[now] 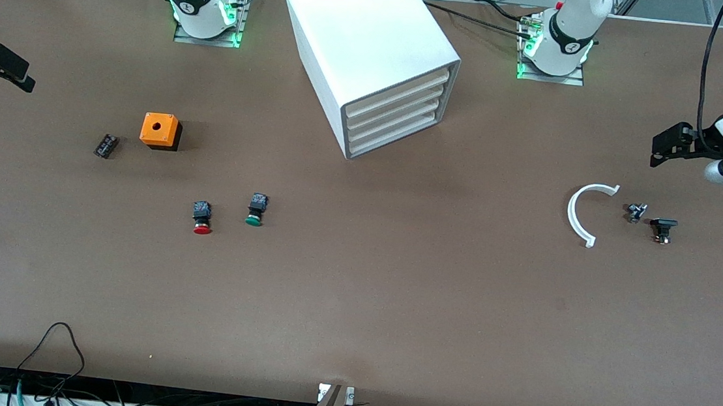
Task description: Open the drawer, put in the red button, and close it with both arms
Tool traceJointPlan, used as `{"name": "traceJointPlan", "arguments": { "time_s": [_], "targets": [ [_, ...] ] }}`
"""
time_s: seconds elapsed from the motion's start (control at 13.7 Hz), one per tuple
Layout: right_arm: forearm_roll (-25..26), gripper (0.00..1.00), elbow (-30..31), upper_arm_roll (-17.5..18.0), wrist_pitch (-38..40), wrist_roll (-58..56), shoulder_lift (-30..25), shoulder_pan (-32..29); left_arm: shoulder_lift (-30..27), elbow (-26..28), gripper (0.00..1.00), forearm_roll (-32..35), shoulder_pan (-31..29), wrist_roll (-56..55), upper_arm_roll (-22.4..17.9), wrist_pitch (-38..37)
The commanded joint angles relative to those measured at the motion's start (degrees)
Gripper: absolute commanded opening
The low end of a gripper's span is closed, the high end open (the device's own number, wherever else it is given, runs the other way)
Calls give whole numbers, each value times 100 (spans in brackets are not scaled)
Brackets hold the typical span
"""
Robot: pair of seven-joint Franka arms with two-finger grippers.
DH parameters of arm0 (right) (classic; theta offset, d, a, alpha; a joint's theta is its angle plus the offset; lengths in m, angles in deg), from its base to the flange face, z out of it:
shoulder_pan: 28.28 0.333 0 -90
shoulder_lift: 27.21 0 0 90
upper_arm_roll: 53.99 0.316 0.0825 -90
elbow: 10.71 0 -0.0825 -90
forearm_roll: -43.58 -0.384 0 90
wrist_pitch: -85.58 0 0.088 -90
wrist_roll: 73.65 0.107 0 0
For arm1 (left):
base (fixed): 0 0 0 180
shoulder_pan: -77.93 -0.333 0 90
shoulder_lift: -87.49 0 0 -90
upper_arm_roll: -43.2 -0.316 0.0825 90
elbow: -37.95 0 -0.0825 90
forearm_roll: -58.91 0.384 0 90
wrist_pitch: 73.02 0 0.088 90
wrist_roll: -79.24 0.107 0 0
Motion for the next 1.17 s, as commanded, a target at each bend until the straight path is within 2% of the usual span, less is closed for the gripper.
{"name": "traceJointPlan", "arguments": {
  "time_s": [0.0,0.8,0.95,1.09],
  "targets": [
    [5,100,70,12,-67,13,-53,5,-12,-94,100,-11,7,60,13,-159],
    [-39,100,70,21,-32,22,-44,5,93,-181,100,-99,42,69,5,-115],
    [-30,100,70,21,-50,13,-35,13,163,-190,100,-99,103,113,31,-106],
    [-30,100,70,21,-76,13,0,13,487,-348,100,-212,113,113,101,-88]
  ]
}}
